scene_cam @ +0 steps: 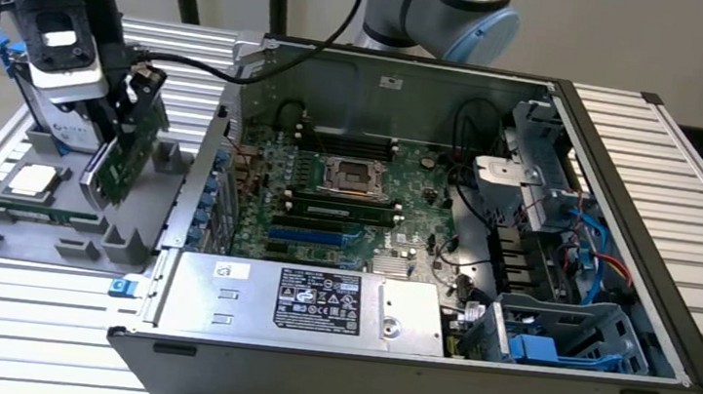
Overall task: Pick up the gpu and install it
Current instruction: 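Pick up the gpu and move the gpu toward the slot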
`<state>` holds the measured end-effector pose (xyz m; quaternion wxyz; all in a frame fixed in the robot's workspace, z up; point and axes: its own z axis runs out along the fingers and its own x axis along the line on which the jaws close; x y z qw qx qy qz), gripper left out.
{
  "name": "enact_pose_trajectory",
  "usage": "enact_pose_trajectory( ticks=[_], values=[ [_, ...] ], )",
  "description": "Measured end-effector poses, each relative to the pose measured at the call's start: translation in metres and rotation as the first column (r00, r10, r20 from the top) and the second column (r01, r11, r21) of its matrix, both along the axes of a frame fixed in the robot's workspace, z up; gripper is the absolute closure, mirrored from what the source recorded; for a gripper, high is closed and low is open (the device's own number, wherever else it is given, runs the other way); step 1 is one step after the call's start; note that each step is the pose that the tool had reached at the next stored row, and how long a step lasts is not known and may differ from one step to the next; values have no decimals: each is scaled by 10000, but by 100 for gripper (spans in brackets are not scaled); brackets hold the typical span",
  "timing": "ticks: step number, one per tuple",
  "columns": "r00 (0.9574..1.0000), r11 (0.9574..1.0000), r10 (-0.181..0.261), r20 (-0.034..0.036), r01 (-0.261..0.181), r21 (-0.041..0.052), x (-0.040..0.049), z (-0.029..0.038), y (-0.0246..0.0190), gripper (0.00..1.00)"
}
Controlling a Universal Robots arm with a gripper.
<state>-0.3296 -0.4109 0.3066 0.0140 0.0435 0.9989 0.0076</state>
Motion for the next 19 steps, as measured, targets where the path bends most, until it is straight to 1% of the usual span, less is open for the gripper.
enact_pose_trajectory(
  ticks=[19],
  values=[
    [10000,10000,6,2,-6,1,0,171,0,100]
  ],
)
